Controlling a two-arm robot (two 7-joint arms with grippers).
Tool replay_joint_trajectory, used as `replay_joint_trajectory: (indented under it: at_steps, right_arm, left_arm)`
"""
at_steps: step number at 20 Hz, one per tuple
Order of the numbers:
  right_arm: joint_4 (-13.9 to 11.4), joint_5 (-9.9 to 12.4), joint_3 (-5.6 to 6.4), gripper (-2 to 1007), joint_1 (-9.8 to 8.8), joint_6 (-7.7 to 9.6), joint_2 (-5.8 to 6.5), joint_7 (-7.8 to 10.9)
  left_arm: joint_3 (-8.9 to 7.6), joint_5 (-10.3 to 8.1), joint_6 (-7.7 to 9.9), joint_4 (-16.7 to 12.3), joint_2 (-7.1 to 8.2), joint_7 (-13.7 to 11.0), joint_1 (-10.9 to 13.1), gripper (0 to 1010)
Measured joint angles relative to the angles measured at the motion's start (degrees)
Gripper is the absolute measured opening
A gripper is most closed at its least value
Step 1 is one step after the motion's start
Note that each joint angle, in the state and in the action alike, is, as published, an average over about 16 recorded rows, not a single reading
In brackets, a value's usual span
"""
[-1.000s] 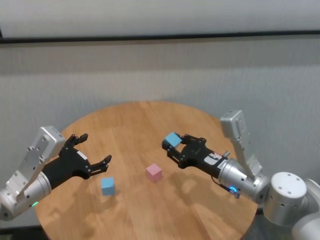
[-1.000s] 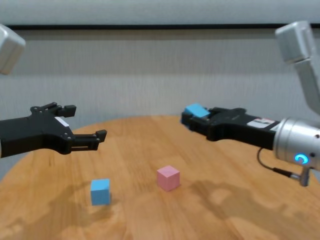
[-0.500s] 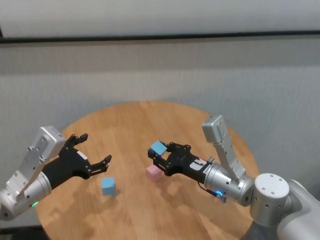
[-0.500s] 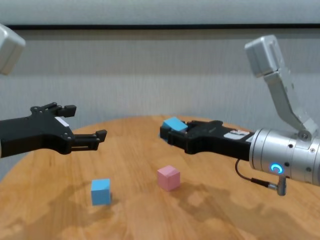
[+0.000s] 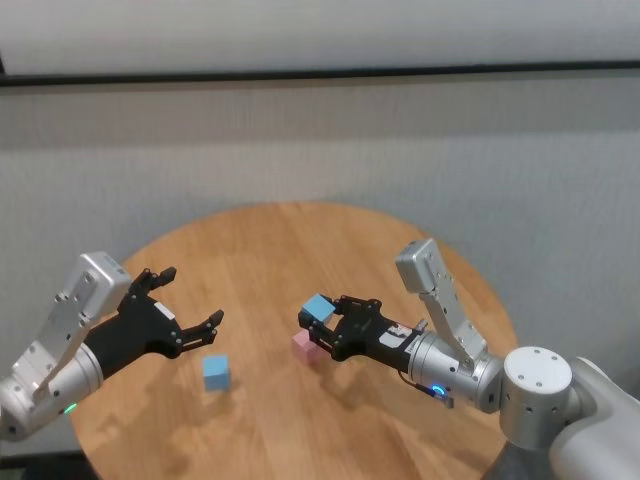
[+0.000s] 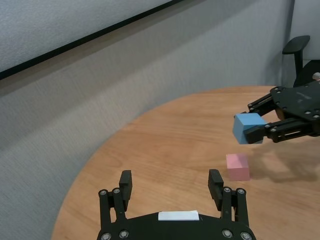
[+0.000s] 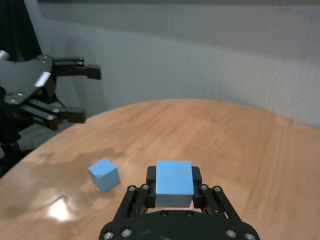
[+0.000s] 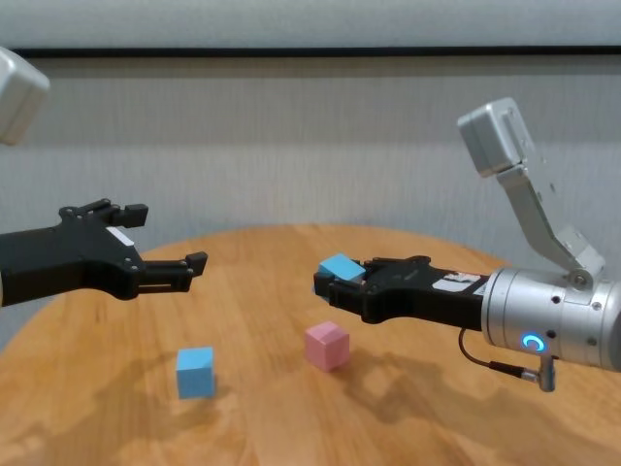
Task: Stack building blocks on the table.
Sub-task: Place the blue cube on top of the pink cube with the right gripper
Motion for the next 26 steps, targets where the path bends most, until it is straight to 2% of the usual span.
replay_joint_trajectory:
  at_steps: [14,26]
  right_arm:
    - [11.33,-2.84,-0.80,370,5.57,-4.29,-3.54,1.51]
    - [18.46,-5.46,-0.62,370,8.30,-6.68,-5.96,1.46]
  left_arm:
    - [0.00,0.00,0.00,0.00,0.00,0.00,0.00,999]
    - [0.00,0.00,0.00,0.00,0.00,0.00,0.00,999]
